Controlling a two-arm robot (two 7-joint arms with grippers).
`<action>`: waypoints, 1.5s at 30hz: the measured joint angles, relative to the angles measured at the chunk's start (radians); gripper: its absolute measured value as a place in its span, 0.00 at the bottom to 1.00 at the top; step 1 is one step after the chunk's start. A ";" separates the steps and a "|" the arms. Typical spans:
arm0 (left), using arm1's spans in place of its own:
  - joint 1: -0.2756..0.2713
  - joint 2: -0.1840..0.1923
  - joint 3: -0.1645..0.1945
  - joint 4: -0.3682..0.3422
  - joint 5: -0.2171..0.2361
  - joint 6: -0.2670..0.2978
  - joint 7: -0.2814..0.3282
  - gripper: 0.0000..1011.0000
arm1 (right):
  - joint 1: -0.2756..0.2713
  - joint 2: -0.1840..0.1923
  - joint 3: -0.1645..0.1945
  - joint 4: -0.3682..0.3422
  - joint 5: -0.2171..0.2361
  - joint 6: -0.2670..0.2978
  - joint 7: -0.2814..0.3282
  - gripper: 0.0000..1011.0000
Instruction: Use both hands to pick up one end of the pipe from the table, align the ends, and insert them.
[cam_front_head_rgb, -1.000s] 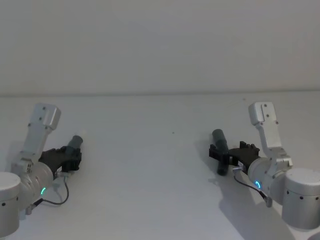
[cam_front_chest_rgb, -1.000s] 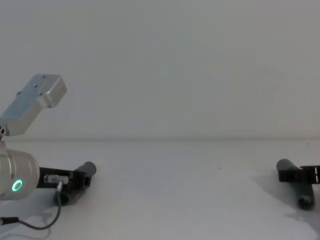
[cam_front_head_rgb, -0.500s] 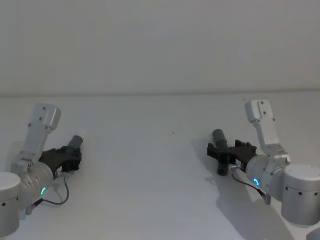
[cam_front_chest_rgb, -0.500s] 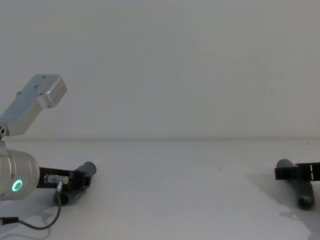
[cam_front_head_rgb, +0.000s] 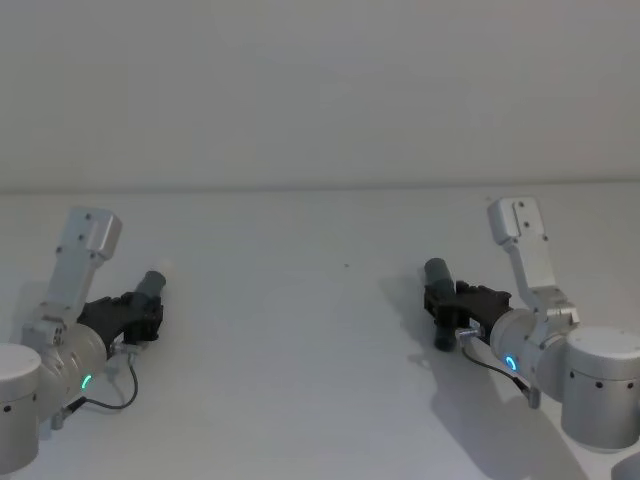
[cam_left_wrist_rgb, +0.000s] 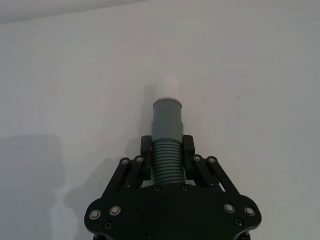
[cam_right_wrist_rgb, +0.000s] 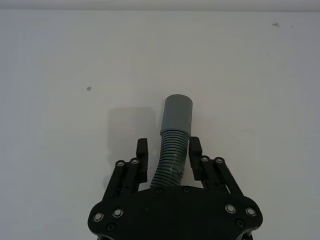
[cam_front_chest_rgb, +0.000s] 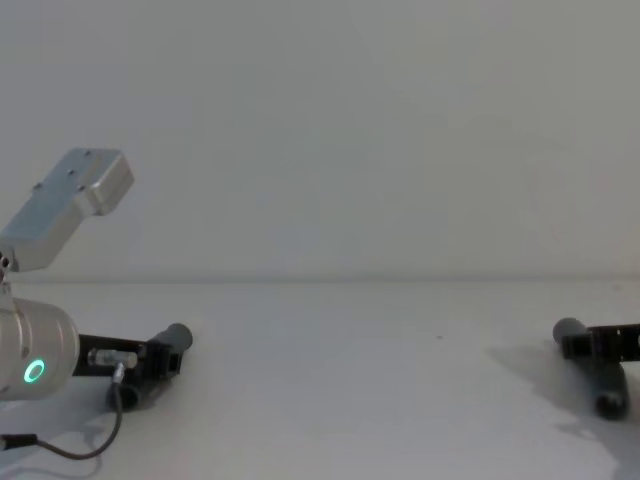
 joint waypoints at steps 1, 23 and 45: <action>0.000 0.000 0.000 0.000 0.000 0.000 0.000 0.32 | 0.000 0.000 0.000 0.000 0.000 0.000 0.000 0.49; 0.000 0.000 0.000 0.001 0.000 0.000 0.000 0.32 | 0.002 0.000 -0.001 0.000 -0.001 0.001 0.003 0.00; 0.000 0.000 0.000 0.000 0.000 0.000 0.000 0.32 | 0.002 0.000 -0.001 0.000 -0.001 0.003 0.003 0.08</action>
